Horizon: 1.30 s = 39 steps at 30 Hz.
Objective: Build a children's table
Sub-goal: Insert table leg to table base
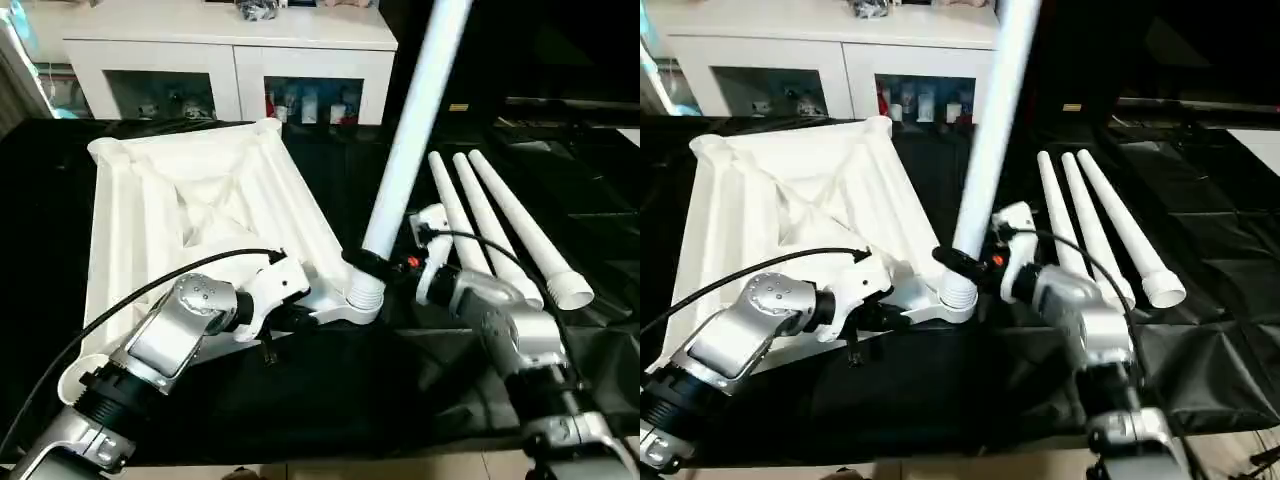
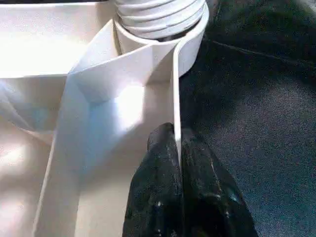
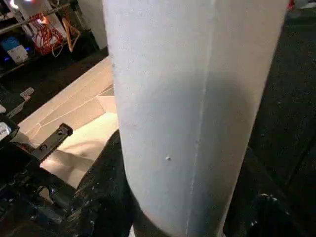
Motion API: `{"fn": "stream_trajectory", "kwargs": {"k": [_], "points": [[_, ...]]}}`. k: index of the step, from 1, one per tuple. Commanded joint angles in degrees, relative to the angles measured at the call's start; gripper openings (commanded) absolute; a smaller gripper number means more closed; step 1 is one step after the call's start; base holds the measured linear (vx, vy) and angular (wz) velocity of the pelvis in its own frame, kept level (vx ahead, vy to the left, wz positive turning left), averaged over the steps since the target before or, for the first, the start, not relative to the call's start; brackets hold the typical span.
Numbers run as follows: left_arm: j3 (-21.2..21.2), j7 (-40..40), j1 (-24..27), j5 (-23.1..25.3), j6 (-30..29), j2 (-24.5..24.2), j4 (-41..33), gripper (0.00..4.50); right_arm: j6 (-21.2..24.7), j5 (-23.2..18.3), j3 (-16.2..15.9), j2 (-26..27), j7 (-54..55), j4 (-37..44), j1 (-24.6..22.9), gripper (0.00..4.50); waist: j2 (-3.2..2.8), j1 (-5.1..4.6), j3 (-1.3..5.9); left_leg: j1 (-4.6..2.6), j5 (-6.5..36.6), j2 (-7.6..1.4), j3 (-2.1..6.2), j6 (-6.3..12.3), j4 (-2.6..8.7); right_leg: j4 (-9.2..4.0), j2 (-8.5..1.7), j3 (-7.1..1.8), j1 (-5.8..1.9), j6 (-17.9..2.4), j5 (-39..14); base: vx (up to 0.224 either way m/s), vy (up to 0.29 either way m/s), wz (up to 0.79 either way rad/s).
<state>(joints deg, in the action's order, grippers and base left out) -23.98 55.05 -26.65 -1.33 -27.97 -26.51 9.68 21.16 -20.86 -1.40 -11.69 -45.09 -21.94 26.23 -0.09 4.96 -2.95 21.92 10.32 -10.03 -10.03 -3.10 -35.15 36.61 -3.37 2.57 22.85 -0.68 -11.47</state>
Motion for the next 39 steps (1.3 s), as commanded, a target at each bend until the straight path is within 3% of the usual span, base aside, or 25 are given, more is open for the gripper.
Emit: {"fn": "stream_trajectory", "kwargs": {"k": [1,7,12,17,18,19,23,24,26,30,32,39], "points": [[0.2,0.4,-1.2,1.1,0.6,-0.9,0.7,0.0,0.8,1.8,-0.1,-0.5,1.9,-2.8,-3.2,1.86,-1.5,-0.14,3.23,-1.41,18.7,-2.99,1.6,-2.29,5.17,-5.37,-4.74,-2.79,-1.95,-11.4,-14.3,0.0,0.0,0.0],[0.2,0.6,-2.1,1.4,1.3,-1.0,2.0,0.0,-3.6,6.1,-3.2,-0.8,3.9,0.8,-6.3,1.86,-1.63,-0.11,3.31,-1.27,18.0,-2.94,1.55,-2.02,5.36,-5.6,-4.64,-2.74,-2.09,-10.8,-13.7,0.0,0.0,0.0],[0.2,0.2,-2.2,1.3,1.3,-0.3,2.4,0.0,-6.5,8.0,-4.2,0.2,7.2,5.8,-8.9,1.86,-1.11,-0.22,3.07,-1.43,19.9,-3.0,1.58,-2.07,5.64,-6.29,-4.81,-2.9,-1.74,-8.8,-20.6,0.0,0.0,0.0],[0.4,0.1,-2.1,1.4,1.5,-0.3,2.7,0.0,-6.2,7.9,-5.4,0.9,7.5,7.2,-10.2,1.86,-1.25,-0.1,3.21,-1.35,18.0,-3.1,1.55,-1.53,5.78,-6.05,-4.68,-2.89,-1.77,-9.2,-17.3,0.0,0.0,0.0],[0.4,-0.1,-2.1,1.5,1.5,-0.3,2.7,0.0,-6.4,8.3,-5.9,1.0,7.6,7.2,-10.3,1.86,-1.05,-0.15,3.18,-1.32,18.0,-3.1,1.53,-1.48,5.78,-6.03,-4.72,-2.87,-1.8,-9.3,-17.1,0.0,0.0,0.0],[0.4,-0.2,-2.0,1.5,1.4,-0.3,2.6,0.0,-5.8,8.6,-6.5,0.9,7.4,7.3,-10.2,1.86,-0.77,-0.2,3.11,-1.27,18.0,-3.07,1.47,-1.4,5.82,-6.11,-4.74,-2.88,-1.8,-9.3,-17.7,0.0,0.0,0.0],[0.6,-0.5,-1.6,1.4,1.0,-0.3,2.0,0.0,-3.5,10.7,-9.7,-0.4,6.1,6.8,-9.4,1.86,-0.73,-0.23,2.9,-1.41,19.1,-3.05,1.48,-1.52,5.81,-6.53,-4.93,-2.96,-1.56,-8.2,-21.9,0.0,0.0,0.0],[0.6,-0.6,-1.5,1.4,1.0,-0.3,1.9,0.0,-3.2,11.5,-10.6,-0.7,5.7,6.3,-8.9,1.86,-0.18,-0.3,2.88,-1.35,19.0,-3.03,1.5,-1.4,5.82,-6.54,-4.95,-2.97,-1.61,-7.8,-22.9,0.0,0.0,0.0],[0.6,-0.8,-1.1,1.4,0.9,-0.2,1.6,0.0,-2.0,12.1,-11.4,-0.8,5.4,5.0,-7.9,1.86,-0.23,-0.35,2.71,-1.43,19.7,-3.05,1.56,-1.48,5.88,-6.81,-5.05,-3.02,-1.38,-7.0,-25.1,0.0,0.0,0.0],[0.5,-1.1,-0.7,1.4,0.8,0.0,1.3,0.0,-0.3,11.2,-11.1,-0.5,5.3,4.2,-6.5,1.86,0.34,-0.65,2.37,-1.92,23.6,-3.05,1.87,-2.08,6.09,-7.51,-5.17,-2.89,-0.97,-5.2,-31.7,0.0,0.0,0.0],[0.5,-1.4,-0.4,1.5,0.8,0.2,1.3,0.0,0.6,10.5,-10.6,-0.3,5.0,3.4,-5.3,1.86,0.31,-0.8,2.28,-2.05,24.6,-3.0,2.07,-2.29,6.11,-7.82,-5.37,-2.8,-0.92,-4.7,-34.2,0.0,0.0,0.0],[0.3,-2.4,0.3,1.4,0.1,1.5,-0.1,0.0,2.0,9.7,-8.7,-1.3,5.0,3.3,-5.0,1.86,-0.14,-1.63,2.35,-2.34,26.4,-3.22,2.23,-2.9,6.62,-7.95,-5.1,-2.62,-0.91,-5.5,-30.7,0.0,0.0,0.0]]}}
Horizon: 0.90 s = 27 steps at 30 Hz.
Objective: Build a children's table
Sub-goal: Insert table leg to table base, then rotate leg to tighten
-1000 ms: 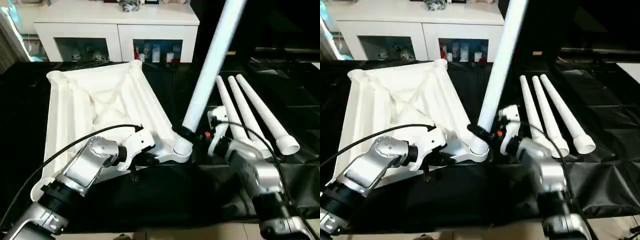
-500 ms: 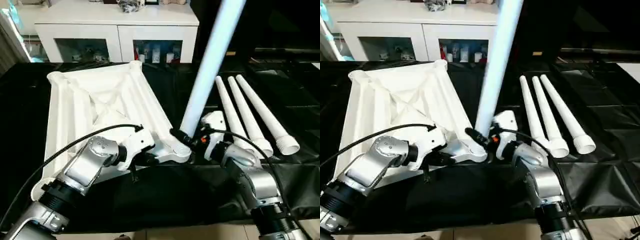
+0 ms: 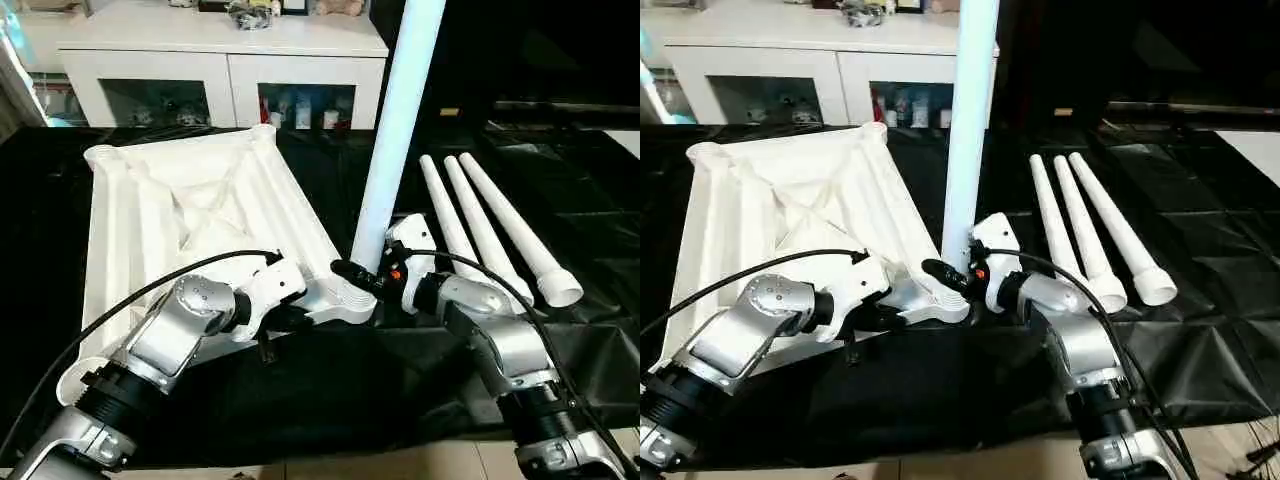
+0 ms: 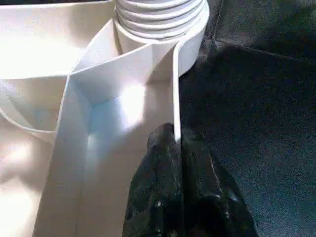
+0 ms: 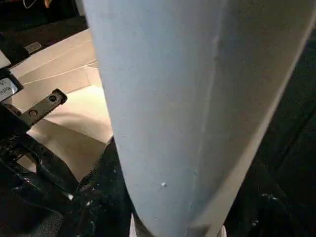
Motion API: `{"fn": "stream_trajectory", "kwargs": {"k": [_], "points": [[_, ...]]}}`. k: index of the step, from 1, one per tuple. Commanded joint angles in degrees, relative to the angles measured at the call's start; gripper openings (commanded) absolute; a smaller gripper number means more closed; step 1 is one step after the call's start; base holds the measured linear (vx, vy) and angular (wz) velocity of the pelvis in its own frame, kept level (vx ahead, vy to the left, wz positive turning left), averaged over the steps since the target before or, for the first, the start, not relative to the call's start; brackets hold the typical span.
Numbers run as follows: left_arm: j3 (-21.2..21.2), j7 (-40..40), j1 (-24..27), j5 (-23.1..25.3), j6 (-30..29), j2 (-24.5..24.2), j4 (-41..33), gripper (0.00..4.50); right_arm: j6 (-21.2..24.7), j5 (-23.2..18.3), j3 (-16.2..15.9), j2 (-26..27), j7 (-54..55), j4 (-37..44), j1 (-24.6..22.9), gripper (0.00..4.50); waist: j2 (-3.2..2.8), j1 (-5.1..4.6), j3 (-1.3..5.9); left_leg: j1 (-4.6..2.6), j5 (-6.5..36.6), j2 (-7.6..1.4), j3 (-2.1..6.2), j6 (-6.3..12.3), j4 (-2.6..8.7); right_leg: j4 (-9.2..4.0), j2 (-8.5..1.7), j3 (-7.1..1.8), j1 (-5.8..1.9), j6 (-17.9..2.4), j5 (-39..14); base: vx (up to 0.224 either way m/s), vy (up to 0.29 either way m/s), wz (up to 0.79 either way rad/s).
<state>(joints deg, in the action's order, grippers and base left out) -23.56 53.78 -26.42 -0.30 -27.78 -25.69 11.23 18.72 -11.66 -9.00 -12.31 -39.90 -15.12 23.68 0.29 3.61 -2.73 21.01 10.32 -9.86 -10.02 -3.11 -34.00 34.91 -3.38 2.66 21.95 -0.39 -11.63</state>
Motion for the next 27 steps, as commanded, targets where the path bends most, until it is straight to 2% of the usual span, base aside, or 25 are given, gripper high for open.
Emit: {"fn": "stream_trajectory", "kwargs": {"k": [1,2,4,6,8,9,10,11,12,13,15,16,17,18,19,21,22,23,26,27], "points": [[-0.1,-1.2,0.0,0.2,0.2,1.0,-1.3,0.0,4.7,0.1,-0.6,-0.7,0.1,-2.8,-2.9,1.86,-0.83,-0.33,2.12,-1.54,27.0,-3.34,2.18,-3.03,5.5,-6.36,-5.04,-2.8,0.07,-5.9,-30.2,0.0,0.0,0.0],[0.1,-1.4,-0.2,0.2,0.7,1.4,-0.7,0.0,4.7,-0.1,-0.2,-0.5,0.5,-2.5,-3.1,1.86,-1.02,-0.2,2.18,-1.87,27.5,-3.32,2.13,-3.02,5.39,-6.47,-5.06,-2.91,0.26,-6.2,-29.7,0.0,0.0,0.0],[0.1,-2.0,-0.3,0.3,1.4,1.8,0.4,0.0,4.4,-0.1,0.0,-0.3,0.8,-2.6,-3.3,1.86,-1.24,-0.27,2.12,-2.01,28.7,-3.27,2.19,-3.18,5.42,-6.55,-4.97,-2.81,0.25,-6.5,-29.3,0.0,0.0,0.0],[0.7,-3.2,-0.6,0.2,1.8,2.7,1.1,0.0,3.9,0.1,0.3,-0.1,1.4,-2.8,-3.4,1.86,-1.27,-0.35,2.25,-1.61,28.0,-3.36,2.26,-3.2,5.64,-6.3,-4.98,-2.78,-0.19,-6.9,-27.0,0.0,0.0,0.0],[1.8,-3.9,-0.5,-0.3,1.9,3.3,1.2,0.0,3.4,0.3,0.6,0.5,2.4,-3.2,-3.5,1.86,-1.4,-0.4,2.19,-1.73,28.1,-3.32,2.05,-3.27,5.59,-6.3,-4.89,-2.87,-0.04,-7.6,-25.5,0.0,0.0,0.0],[2.3,-4.0,-0.3,-0.7,2.0,3.5,1.1,0.0,3.1,0.4,0.7,1.0,3.0,-3.4,-3.5,1.86,-1.86,-0.33,2.25,-1.79,28.2,-3.28,2.18,-3.41,5.55,-6.21,-4.97,-2.85,-0.09,-7.7,-25.5,0.0,0.0,0.0],[2.6,-4.0,-0.2,-0.9,2.0,3.6,1.1,0.0,2.9,0.4,1.0,1.2,3.5,-3.7,-3.5,1.86,-1.57,-0.53,2.2,-1.54,28.2,-3.26,2.19,-3.38,5.66,-6.25,-4.92,-2.78,-0.28,-7.7,-25.5,0.0,0.0,0.0],[2.7,-3.8,0.0,-1.0,2.0,3.4,0.9,0.0,2.7,0.6,1.1,1.6,4.1,-3.8,-3.4,1.86,-1.92,-0.49,2.32,-1.35,27.5,-3.27,2.33,-3.34,5.7,-6.02,-5.06,-2.78,-0.52,-7.7,-25.1,0.0,0.0,0.0],[2.8,-3.6,0.2,-1.0,2.1,3.2,0.8,0.0,2.7,0.6,1.3,1.8,4.4,-3.7,-3.4,1.86,-1.86,-0.61,2.36,-1.3,27.1,-3.29,2.22,-3.23,5.7,-6.05,-5.01,-2.81,-0.51,-7.8,-24.5,0.0,0.0,0.0],[3.2,-3.2,0.5,-1.3,2.9,3.0,0.8,0.0,2.5,0.7,1.4,2.3,4.9,-4.0,-3.2,1.86,-1.55,-0.66,2.4,-1.08,25.8,-3.24,2.18,-2.83,5.64,-5.89,-5.03,-2.86,-0.68,-8.1,-23.7,0.0,0.0,0.0],[4.2,-2.5,1.0,-2.1,5.0,2.7,1.9,0.0,1.8,1.1,1.2,3.5,5.5,-5.5,-2.6,1.86,-1.64,-0.77,2.31,-0.97,25.1,-3.16,2.09,-2.45,5.6,-6.04,-5.13,-2.89,-0.63,-8.0,-24.9,0.0,0.0,0.0],[4.2,-2.7,1.2,-1.9,4.7,2.4,2.0,0.0,1.3,1.7,0.8,3.7,6.1,-6.1,-2.6,1.86,-1.16,-0.84,2.32,-1.04,24.9,-3.12,1.99,-2.16,5.52,-6.23,-5.15,-2.88,-0.58,-7.7,-26.3,0.0,0.0,0.0],[4.2,-2.8,1.3,-1.8,4.6,2.3,2.0,0.0,1.2,1.9,0.7,3.8,6.3,-6.3,-2.6,1.86,-1.46,-0.76,2.22,-1.25,24.9,-3.11,1.94,-1.99,5.49,-6.39,-5.2,-2.95,-0.36,-7.3,-27.9,0.0,0.0,0.0],[4.2,-2.4,1.2,-1.8,4.6,2.0,2.0,0.0,1.7,1.7,0.6,3.9,6.0,-6.0,-2.5,1.86,-0.82,-0.85,2.15,-1.22,24.9,-3.14,1.88,-1.78,5.5,-6.53,-5.2,-2.94,-0.34,-7.0,-29.0,0.0,0.0,0.0],[4.2,-2.1,1.1,-1.9,4.5,1.8,2.2,0.0,2.0,1.4,0.6,4.1,5.8,-5.9,-2.4,1.86,-1.12,-0.67,2.23,-1.25,24.3,-3.17,2.03,-1.62,5.5,-6.49,-5.39,-2.97,-0.38,-6.5,-30.4,0.0,0.0,0.0],[4.1,-0.8,0.2,-1.5,4.8,1.0,2.9,0.0,2.9,1.1,0.4,4.2,5.3,-5.0,-2.5,1.86,-2.1,-0.71,2.16,-1.26,24.7,-3.22,2.16,-1.97,5.7,-6.64,-5.22,-2.89,-0.26,-6.1,-30.4,0.0,0.0,0.0],[3.9,-0.5,-0.1,-1.3,4.8,0.8,3.1,0.0,3.0,1.1,0.3,4.1,5.2,-4.8,-2.5,1.86,-2.0,-0.91,2.25,-1.31,25.6,-3.25,2.16,-2.37,5.8,-6.64,-5.01,-2.81,-0.29,-6.0,-29.4,0.0,0.0,0.0],[3.7,0.2,-0.2,-1.2,5.0,0.6,3.1,0.0,2.9,1.3,0.2,3.9,5.1,-4.7,-2.6,1.86,-3.13,-0.8,2.31,-1.41,26.0,-3.23,2.33,-2.8,5.84,-6.35,-5.03,-2.89,-0.29,-6.5,-27.9,0.0,0.0,0.0],[2.8,1.9,-0.9,-1.2,5.8,0.7,3.3,0.0,3.0,1.4,0.7,3.1,5.0,-4.0,-2.9,1.86,-2.71,-1.03,2.44,-1.37,26.3,-3.23,2.12,-2.96,5.86,-6.25,-4.79,-2.88,-0.47,-7.4,-24.7,0.0,0.0,0.0],[2.5,2.0,-1.0,-1.3,6.1,1.0,3.8,0.0,2.8,1.1,1.2,3.1,5.1,-4.2,-3.1,1.86,-3.45,-1.03,2.43,-1.39,26.2,-3.19,2.08,-3.03,5.82,-6.12,-4.79,-2.94,-0.45,-8.1,-23.1,0.0,0.0,0.0]]}}
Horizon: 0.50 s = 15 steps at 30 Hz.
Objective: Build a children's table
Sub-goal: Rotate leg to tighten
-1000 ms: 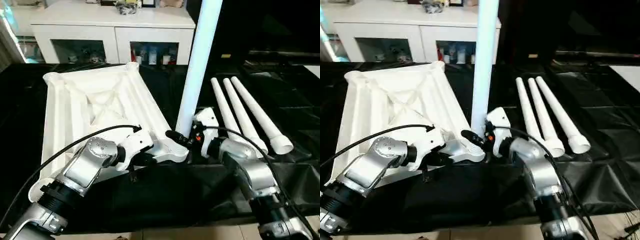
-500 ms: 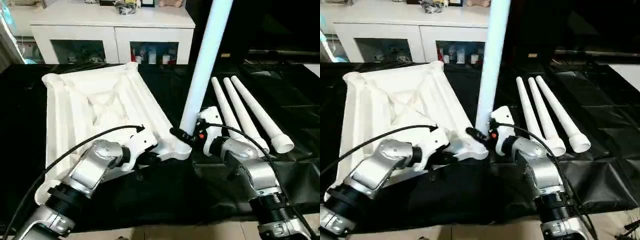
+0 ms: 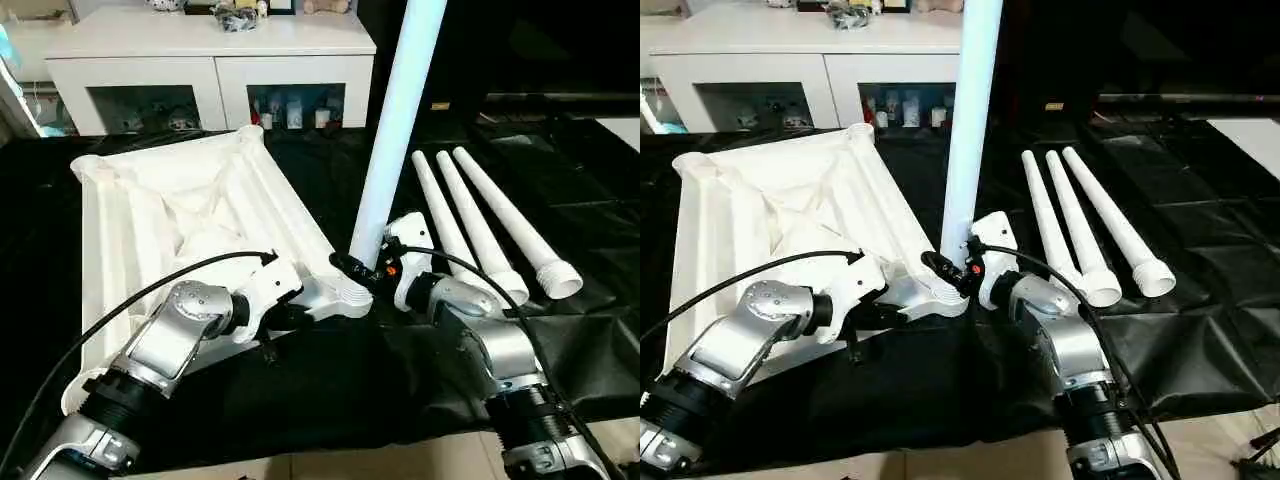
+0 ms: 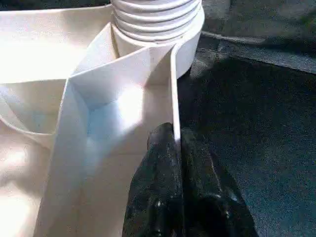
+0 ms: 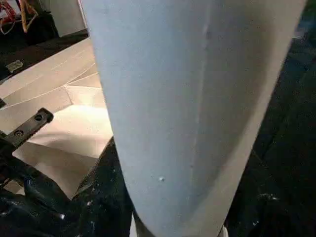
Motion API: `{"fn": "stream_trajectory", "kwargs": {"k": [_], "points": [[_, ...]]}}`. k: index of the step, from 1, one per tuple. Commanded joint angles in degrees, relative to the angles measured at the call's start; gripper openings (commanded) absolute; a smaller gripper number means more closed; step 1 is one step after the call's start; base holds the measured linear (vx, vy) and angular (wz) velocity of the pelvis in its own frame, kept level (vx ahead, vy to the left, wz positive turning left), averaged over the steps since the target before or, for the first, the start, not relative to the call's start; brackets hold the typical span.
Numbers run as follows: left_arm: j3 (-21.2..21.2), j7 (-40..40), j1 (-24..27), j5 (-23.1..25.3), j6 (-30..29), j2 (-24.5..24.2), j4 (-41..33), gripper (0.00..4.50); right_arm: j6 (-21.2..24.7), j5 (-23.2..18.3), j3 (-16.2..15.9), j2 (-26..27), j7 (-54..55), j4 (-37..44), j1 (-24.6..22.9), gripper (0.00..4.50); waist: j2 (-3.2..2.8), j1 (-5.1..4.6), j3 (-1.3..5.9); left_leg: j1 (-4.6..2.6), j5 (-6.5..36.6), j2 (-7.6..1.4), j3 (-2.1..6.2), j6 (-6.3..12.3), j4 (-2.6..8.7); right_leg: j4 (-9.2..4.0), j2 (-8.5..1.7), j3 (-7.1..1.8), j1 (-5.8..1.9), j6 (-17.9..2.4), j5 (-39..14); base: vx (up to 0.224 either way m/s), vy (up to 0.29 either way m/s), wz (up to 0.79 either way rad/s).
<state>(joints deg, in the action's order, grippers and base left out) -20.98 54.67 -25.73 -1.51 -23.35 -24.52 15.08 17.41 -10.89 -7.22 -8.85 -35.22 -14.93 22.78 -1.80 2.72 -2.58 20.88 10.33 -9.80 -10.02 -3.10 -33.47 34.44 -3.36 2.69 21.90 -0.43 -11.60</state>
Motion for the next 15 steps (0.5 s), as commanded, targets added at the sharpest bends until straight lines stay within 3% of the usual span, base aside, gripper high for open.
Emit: {"fn": "stream_trajectory", "kwargs": {"k": [1,2,4,6,9,10,11,13,14,15], "points": [[-0.3,1.0,-2.0,0.2,1.8,0.0,0.5,0.0,3.8,0.8,-0.7,-0.5,0.6,-4.8,-2.2,1.86,-2.18,-0.13,2.3,-1.33,26.6,-3.21,2.16,-3.25,5.25,-5.43,-4.81,-2.92,-0.47,-8.6,-22.2,0.0,0.0,0.0],[-0.8,1.2,-2.2,0.3,1.8,0.2,1.0,0.0,3.2,2.1,-1.1,-0.6,1.6,-5.4,-2.3,1.86,-1.58,-0.32,2.26,-1.32,26.6,-3.23,2.02,-3.11,5.23,-5.51,-4.65,-2.88,-0.51,-9.0,-21.4,0.0,0.0,0.0],[-1.1,1.0,-2.4,0.6,2.0,0.4,1.7,0.0,3.2,2.5,-1.0,-0.1,2.9,-6.0,-2.2,1.86,-0.98,-0.32,2.39,-1.23,25.8,-3.12,1.86,-2.62,5.11,-5.5,-4.75,-2.95,-0.7,-9.2,-21.7,0.0,0.0,0.0],[-1.4,-0.2,-2.9,1.4,1.9,1.2,2.9,0.0,2.7,3.5,-0.8,0.8,5.4,-7.3,-1.9,1.86,-1.42,-0.21,2.35,-1.23,24.9,-3.13,1.84,-2.4,5.05,-5.56,-4.89,-3.0,-0.56,-9.0,-23.0,0.0,0.0,0.0],[-0.8,-4.2,-3.3,2.3,0.2,3.7,4.7,0.0,1.8,4.7,0.3,3.3,11.3,-10.3,-1.3,1.86,-1.09,-0.52,2.16,-1.17,25.4,-3.18,1.96,-2.93,5.25,-5.77,-4.97,-2.9,-0.51,-8.4,-25.9,0.0,0.0,0.0],[-0.7,-6.0,-3.5,2.6,-1.0,5.0,5.5,0.0,2.0,4.9,1.3,4.7,14.5,-11.9,-0.9,1.86,-0.98,-0.54,2.13,-1.29,26.1,-3.12,2.06,-2.99,5.21,-5.85,-5.11,-2.89,-0.38,-7.7,-28.1,0.0,0.0,0.0],[-0.4,-9.2,-4.1,3.3,-2.7,7.2,6.7,0.0,1.7,5.3,2.9,6.9,20.0,-14.8,0.0,1.86,-0.49,-0.8,1.9,-1.55,27.6,-2.98,2.16,-3.11,5.15,-6.4,-5.03,-2.74,-0.01,-6.7,-31.5,0.0,0.0,0.0],[-0.3,-11.9,-4.7,3.8,-4.0,9.1,7.8,0.0,1.1,5.5,4.1,8.7,24.4,-17.5,1.0,1.86,-0.43,-1.32,1.52,-2.41,32.2,-2.74,2.6,-3.54,5.0,-7.35,-5.15,-2.16,0.68,-4.2,-38.9,0.0,0.0,0.0],[-0.3,-14.5,-5.3,4.3,-5.1,11.1,8.8,0.0,0.0,5.4,5.5,10.6,29.0,-21.0,2.3,1.86,-0.74,-1.74,1.45,-2.56,34.3,-2.65,2.99,-3.8,5.04,-7.68,-5.25,-1.68,0.71,-2.9,-41.0,0.0,0.0,0.0],[-0.4,-15.6,-5.6,4.6,-5.5,12.0,9.2,0.0,-0.5,5.1,6.3,11.5,30.9,-22.6,3.0,1.86,-0.29,-1.97,1.55,-2.6,35.2,-2.78,3.12,-3.95,5.25,-7.85,-5.17,-1.4,0.54,-2.5,-40.7,0.0,0.0,0.0]]}}
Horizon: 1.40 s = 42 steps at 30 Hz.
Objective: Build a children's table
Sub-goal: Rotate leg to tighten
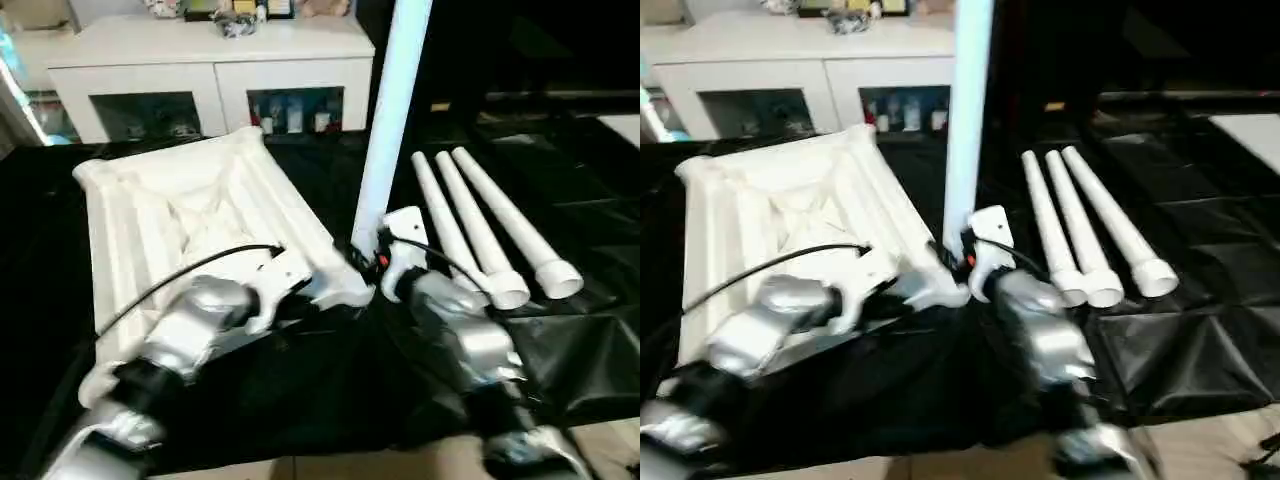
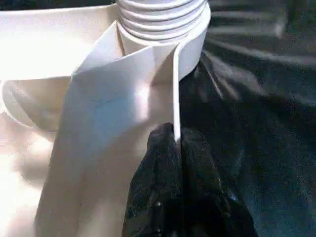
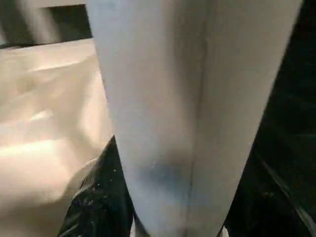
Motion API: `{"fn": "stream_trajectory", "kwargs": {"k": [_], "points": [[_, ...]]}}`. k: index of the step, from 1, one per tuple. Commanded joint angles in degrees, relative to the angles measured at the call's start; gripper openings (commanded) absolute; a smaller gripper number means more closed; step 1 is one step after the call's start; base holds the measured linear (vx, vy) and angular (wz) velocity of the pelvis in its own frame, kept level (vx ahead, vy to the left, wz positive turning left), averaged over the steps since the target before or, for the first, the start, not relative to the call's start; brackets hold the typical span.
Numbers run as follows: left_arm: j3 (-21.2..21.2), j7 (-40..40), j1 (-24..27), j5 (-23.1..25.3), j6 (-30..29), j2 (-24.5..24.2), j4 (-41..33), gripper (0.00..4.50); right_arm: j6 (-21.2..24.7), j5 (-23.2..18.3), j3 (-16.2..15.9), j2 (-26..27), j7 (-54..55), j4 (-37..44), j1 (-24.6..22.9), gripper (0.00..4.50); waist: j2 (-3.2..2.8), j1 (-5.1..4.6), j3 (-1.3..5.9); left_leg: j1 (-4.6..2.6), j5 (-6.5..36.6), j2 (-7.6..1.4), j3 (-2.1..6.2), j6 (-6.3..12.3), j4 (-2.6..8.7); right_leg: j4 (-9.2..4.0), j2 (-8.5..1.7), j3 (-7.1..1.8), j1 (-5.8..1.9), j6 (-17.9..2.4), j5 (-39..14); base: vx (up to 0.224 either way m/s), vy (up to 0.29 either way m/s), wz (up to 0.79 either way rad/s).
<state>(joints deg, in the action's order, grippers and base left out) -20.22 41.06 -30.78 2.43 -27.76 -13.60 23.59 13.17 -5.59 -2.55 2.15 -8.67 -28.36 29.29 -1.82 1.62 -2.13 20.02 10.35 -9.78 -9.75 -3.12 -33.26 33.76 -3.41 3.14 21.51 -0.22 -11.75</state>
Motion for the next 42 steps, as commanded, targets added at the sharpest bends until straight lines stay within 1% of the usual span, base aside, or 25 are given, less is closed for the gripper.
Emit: {"fn": "stream_trajectory", "kwargs": {"k": [1,2,3,7,10,14,16,18,20,22,23,24,25,26,27,28,29,30,31,32,33,35,37,39,42], "points": [[-1.1,-3.5,-0.9,0.9,-2.0,2.2,1.1,0.0,3.3,-0.3,2.1,1.2,6.1,-10.9,-2.6,1.86,-0.85,-1.05,1.11,-1.69,37.7,-2.84,3.28,-4.26,5.49,-7.14,-4.84,-1.23,0.58,-2.3,-39.0,0.0,0.0,0.0],[-0.9,-5.4,-1.6,1.4,-3.2,3.9,1.6,0.0,2.5,-0.5,3.3,2.3,8.9,-13.5,-1.2,1.86,-0.16,-1.49,1.13,-1.69,39.9,-2.97,3.53,-4.26,5.94,-7.38,-4.65,-0.6,0.13,-2.2,-36.4,0.0,0.0,0.0],[-0.8,-6.2,-1.9,1.6,-3.7,4.5,1.8,0.0,2.1,-0.7,3.8,2.8,10.2,-14.6,-0.6,1.86,-1.16,-1.38,1.01,-2.05,41.7,-3.06,3.82,-4.75,6.16,-7.13,-4.69,-0.42,0.32,-2.5,-35.4,0.0,0.0,0.0],[0.5,-9.3,-3.1,1.4,-5.4,7.2,1.9,0.0,-0.2,-1.7,6.1,4.8,14.8,-18.9,2.1,1.85,-0.01,-1.66,0.98,-2.74,43.7,-2.7,3.62,-4.34,6.01,-8.13,-4.86,-0.13,0.9,-2.2,-35.4,0.0,0.0,0.0],[0.9,-9.7,-3.3,1.5,-6.6,7.7,1.1,0.0,-0.7,-1.3,6.7,5.9,16.3,-20.8,3.7,1.85,-0.23,-1.99,0.83,-2.51,45.8,-2.67,3.97,-4.4,6.41,-8.02,-4.65,0.48,0.67,-1.3,-36.4,0.0,0.0,0.0],[0.9,-9.8,-2.9,1.8,-7.6,7.4,-0.2,0.0,-1.9,-0.9,7.2,6.4,17.3,-23.8,5.5,1.85,-0.46,-1.89,0.88,-1.32,49.8,-3.38,3.86,-4.63,8.41,-6.31,-4.56,1.05,-0.85,-1.9,-31.4,0.0,0.0,0.0],[0.8,-9.6,-2.6,1.9,-7.9,7.1,-0.6,0.0,-2.7,-0.8,7.4,6.4,17.5,-25.3,6.4,1.85,0.07,-1.73,1.05,-2.87,48.0,-2.69,3.18,-4.31,7.21,-7.69,-5.12,0.82,0.78,-2.1,-34.1,0.0,0.0,0.0],[0.7,-9.3,-2.4,2.0,-8.0,6.7,-0.7,0.0,-3.3,-0.6,7.5,6.2,17.4,-26.6,7.3,1.85,0.08,-2.11,0.55,-2.57,44.5,-2.27,3.73,-3.0,6.21,-9.56,-5.9,2.08,0.52,0.1,-40.7,0.0,0.0,0.0],[0.6,-9.2,-2.4,2.1,-8.2,6.7,-0.9,0.0,-3.9,-0.6,7.8,6.1,17.4,-27.6,8.0,1.85,-0.54,-2.08,0.55,-1.7,48.3,-3.15,3.95,-3.53,7.76,-7.99,-4.97,3.13,-0.82,0.2,-36.6,0.0,0.0,0.0],[0.3,-8.7,-2.1,2.1,-8.6,6.6,-1.5,0.0,-6.0,-0.6,7.5,5.7,15.1,-29.0,9.2,1.85,-1.13,-0.63,0.37,1.8,55.1,-5.08,2.94,-4.76,12.74,-0.1,-3.03,1.89,-3.72,-2.6,-24.6,-0.047,-0.033,0.07],[0.1,-8.3,-1.9,2.0,-8.5,6.5,-1.9,0.0,-7.2,-2.0,7.8,5.7,10.7,-29.0,9.8,1.85,0.68,0.65,0.61,0.38,52.8,-4.41,-0.29,-3.6,13.31,2.01,-2.33,-0.39,-1.6,-3.8,-20.6,-0.042,-0.054,0.14],[0.1,-8.2,-1.8,1.9,-8.5,6.5,-1.9,0.0,-7.6,-2.5,8.0,5.7,9.6,-29.0,9.9,2.2,2.45,0.8,0.83,-2.45,46.6,-2.44,0.08,-3.55,8.25,-3.99,-4.22,-1.67,1.76,-2.2,-35.3,0.072,-0.115,0.17],[0.0,-8.1,-1.8,1.9,-8.4,6.4,-2.0,0.0,-8.0,-2.7,8.1,5.8,9.2,-28.9,10.0,2.2,3.05,0.66,-0.02,-7.54,26.6,0.12,1.0,-0.55,-4.88,-13.07,-11.03,-2.69,7.77,-0.5,-60.4,0.065,-0.075,0.06],[0.0,-8.0,-1.8,1.9,-8.3,6.4,-2.0,0.0,-8.2,-2.8,8.2,5.7,9.2,-28.9,10.1,2.41,3.53,0.58,0.16,-2.66,17.6,-0.27,2.09,1.15,-3.02,-11.44,-11.95,-3.65,2.41,-0.1,-60.4,0.085,-0.056,-0.3],[0.0,-7.9,-1.8,1.8,-8.3,6.4,-2.1,0.0,-8.4,-2.8,8.2,5.7,9.1,-28.9,10.2,2.55,1.95,1.2,1.44,3.8,9.7,-2.02,4.15,-0.76,2.76,-6.21,-10.06,-2.29,-4.79,-1.5,-44.9,0.093,0.05,-0.54],[-0.1,-7.8,-1.7,1.8,-8.1,6.3,-2.2,0.0,-8.7,-2.7,7.9,5.5,8.5,-28.9,10.3,2.55,0.76,1.94,1.97,1.93,10.3,-2.98,4.22,-1.65,4.76,-5.45,-7.5,-1.02,-3.33,-2.2,-33.2,0.093,0.05,-0.54],[-0.1,-7.4,-1.6,1.7,-7.8,6.0,-2.4,0.0,-9.2,-2.7,7.6,5.3,7.6,-28.4,10.4,2.55,0.45,0.9,2.06,-0.41,14.8,-3.52,3.67,-2.65,4.96,-3.68,-4.93,-0.45,-0.92,-6.1,-14.9,0.067,0.029,-0.1],[-0.3,-6.8,-1.5,1.6,-7.0,5.6,-2.9,0.0,-10.2,-2.6,7.1,4.8,6.0,-27.8,10.5,2.61,0.18,0.71,1.73,-0.86,21.9,-3.4,3.0,-3.36,5.49,-3.8,-4.72,-0.53,-0.82,-9.5,-10.7,0.0,0.0,0.0],[-0.3,-6.8,-1.5,1.6,-7.0,5.6,-2.9,0.0,-10.2,-2.6,7.1,4.8,6.0,-27.8,10.5,2.7,0.62,0.51,1.22,-1.67,30.3,-2.95,2.47,-3.13,5.43,-5.0,-4.67,-0.46,0.0,-9.1,-20.5,0.0,0.0,0.0],[-0.4,-6.6,-1.4,1.6,-6.6,5.4,-3.0,0.0,-10.7,-2.4,6.9,4.6,5.4,-27.5,10.6,2.83,0.76,0.48,1.12,-2.37,32.8,-2.62,2.22,-2.96,5.18,-5.75,-4.72,-0.54,0.68,-8.4,-25.4,0.0,0.0,0.0],[-0.6,-5.6,-1.1,1.4,-5.9,4.8,-3.8,0.0,-11.8,-2.2,6.6,3.9,3.0,-26.1,10.4,3.0,0.94,0.22,1.11,-2.54,34.2,-2.37,2.27,-2.48,5.02,-6.44,-5.03,-0.54,0.94,-6.6,-31.1,0.0,0.0,0.0],[-0.7,-5.1,-0.9,1.4,-5.5,4.4,-4.3,0.0,-12.3,-2.0,6.5,3.5,1.4,-25.2,10.2,3.07,0.91,0.29,1.72,-0.97,28.7,-2.7,2.42,-1.39,5.48,-6.13,-5.62,-0.93,-0.3,-6.0,-28.8,0.0,0.0,0.0],[-0.9,-4.0,-0.2,1.5,-5.3,3.4,-5.5,0.0,-12.9,-1.9,5.9,2.4,-2.1,-22.9,9.6,3.17,0.84,0.86,2.56,-0.26,17.3,-2.96,1.58,-0.12,5.13,-4.82,-5.46,-1.3,-0.91,-9.9,-14.2,0.0,0.0,0.0],[-1.2,-3.0,0.3,1.6,-4.5,2.4,-6.2,0.0,-12.9,-2.2,5.5,1.4,-4.5,-20.8,8.8,3.48,0.74,0.84,2.35,-0.33,15.4,-3.15,0.96,1.32,4.95,-4.8,-5.14,-1.01,-0.45,-12.5,-12.2,0.0,0.0,0.0],[-1.3,-2.4,0.6,1.4,-4.4,1.8,-6.7,0.0,-12.8,-2.6,5.2,0.5,-6.3,-18.9,8.1,3.67,0.79,1.23,2.82,0.56,9.1,-3.17,0.78,2.21,4.53,-3.8,-5.28,-0.91,-1.45,-13.8,-6.6,0.017,-0.011,0.02]]}}
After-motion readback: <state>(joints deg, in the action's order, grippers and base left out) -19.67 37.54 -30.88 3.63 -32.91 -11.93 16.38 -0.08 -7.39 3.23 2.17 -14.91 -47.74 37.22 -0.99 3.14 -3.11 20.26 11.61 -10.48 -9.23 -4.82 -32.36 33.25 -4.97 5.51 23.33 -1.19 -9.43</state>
